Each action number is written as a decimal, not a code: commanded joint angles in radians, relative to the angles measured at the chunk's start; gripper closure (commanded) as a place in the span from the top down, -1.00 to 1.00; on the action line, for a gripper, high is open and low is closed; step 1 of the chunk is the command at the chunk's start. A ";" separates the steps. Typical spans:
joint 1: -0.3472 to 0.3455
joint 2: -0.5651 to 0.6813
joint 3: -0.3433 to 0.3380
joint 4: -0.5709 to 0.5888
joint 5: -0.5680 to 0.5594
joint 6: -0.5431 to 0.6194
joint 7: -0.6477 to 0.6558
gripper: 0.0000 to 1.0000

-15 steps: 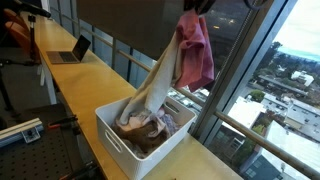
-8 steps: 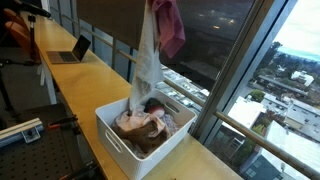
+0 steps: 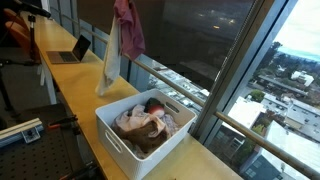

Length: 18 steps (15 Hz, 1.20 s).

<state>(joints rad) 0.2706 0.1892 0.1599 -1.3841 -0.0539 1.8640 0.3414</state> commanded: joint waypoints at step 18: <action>0.003 0.019 0.007 -0.270 0.023 0.041 0.019 0.20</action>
<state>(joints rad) 0.2857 0.2190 0.1655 -1.6450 -0.0478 1.8932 0.3519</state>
